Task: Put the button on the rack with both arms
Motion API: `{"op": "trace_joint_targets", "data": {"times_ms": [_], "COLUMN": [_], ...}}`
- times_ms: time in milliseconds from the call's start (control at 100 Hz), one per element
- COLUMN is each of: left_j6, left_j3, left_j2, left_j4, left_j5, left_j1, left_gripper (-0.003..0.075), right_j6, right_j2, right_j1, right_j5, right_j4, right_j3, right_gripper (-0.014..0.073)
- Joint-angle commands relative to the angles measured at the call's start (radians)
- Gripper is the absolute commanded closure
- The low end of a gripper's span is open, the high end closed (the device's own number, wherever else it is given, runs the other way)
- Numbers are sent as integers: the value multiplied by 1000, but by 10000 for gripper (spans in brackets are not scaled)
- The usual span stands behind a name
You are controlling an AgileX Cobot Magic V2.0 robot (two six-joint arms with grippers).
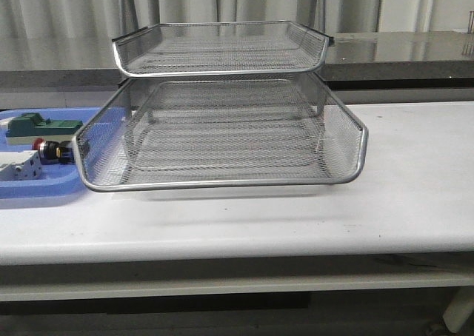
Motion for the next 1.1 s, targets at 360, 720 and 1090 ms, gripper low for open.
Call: {"op": "trace_joint_targets", "data": {"times_ms": [360, 720, 1090], "left_j6": [3, 3, 52], "left_j3": [-418, -490, -490], "left_j2": [579, 739, 739], "left_j4": [112, 94, 96], "left_j5": [68, 176, 220], "left_j1": [2, 2, 2], "left_gripper": [716, 715, 36], "right_j6": [1, 1, 1], "right_j2": [1, 1, 1], "right_j1": [1, 1, 1], "right_j5": [-49, -49, -49], "right_j4": [-13, -13, -13], "right_j3": [-35, -35, -35], "right_gripper": [664, 664, 664]}}
